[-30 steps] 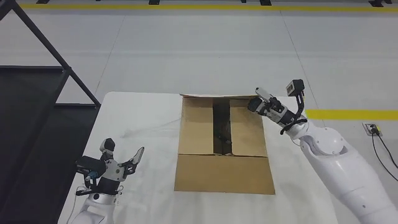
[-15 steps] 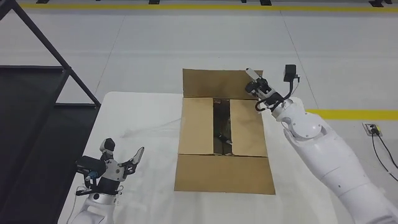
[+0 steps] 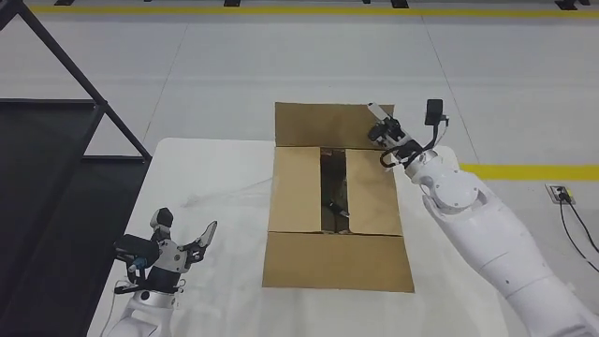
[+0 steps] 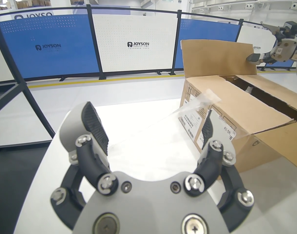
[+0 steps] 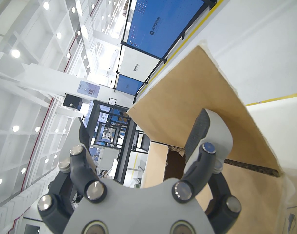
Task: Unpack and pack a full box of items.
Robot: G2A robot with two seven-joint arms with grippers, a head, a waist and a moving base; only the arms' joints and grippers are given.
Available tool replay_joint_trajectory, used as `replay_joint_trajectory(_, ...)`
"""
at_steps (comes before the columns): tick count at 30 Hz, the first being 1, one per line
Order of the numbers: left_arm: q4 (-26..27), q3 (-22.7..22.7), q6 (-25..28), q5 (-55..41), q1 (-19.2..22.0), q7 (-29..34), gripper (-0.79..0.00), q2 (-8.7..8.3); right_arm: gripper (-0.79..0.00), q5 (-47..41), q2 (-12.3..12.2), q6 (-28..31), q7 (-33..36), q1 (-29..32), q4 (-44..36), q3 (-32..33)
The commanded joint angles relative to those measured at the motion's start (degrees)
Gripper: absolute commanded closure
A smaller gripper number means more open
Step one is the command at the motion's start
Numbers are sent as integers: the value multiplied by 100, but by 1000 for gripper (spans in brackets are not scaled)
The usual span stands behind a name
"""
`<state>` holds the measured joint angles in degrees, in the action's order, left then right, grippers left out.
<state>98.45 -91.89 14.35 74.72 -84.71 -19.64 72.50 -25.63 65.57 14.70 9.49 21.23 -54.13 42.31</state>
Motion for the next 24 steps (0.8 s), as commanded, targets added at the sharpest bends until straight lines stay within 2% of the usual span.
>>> replay_joint_trajectory(1, 0, 0, 0, 0, 0, 0, -785, 0, -785, 37, 78, -159, -141, -46, 75, -55)
replay_joint_trajectory(11, 0, 0, 0, 0, 0, 0, -785, 0, -785, -18, 604, -638, -510, -548, 1060, -299)
replay_joint_trajectory(19, 0, 0, 0, 0, 0, 0, -785, 0, -785, -68, 967, -1282, 44, -958, 1847, -455)
replay_joint_trajectory(24, 0, 0, 0, 0, 0, 0, -785, 0, -785, 2, 1123, -1238, 256, -1053, 2131, -481)
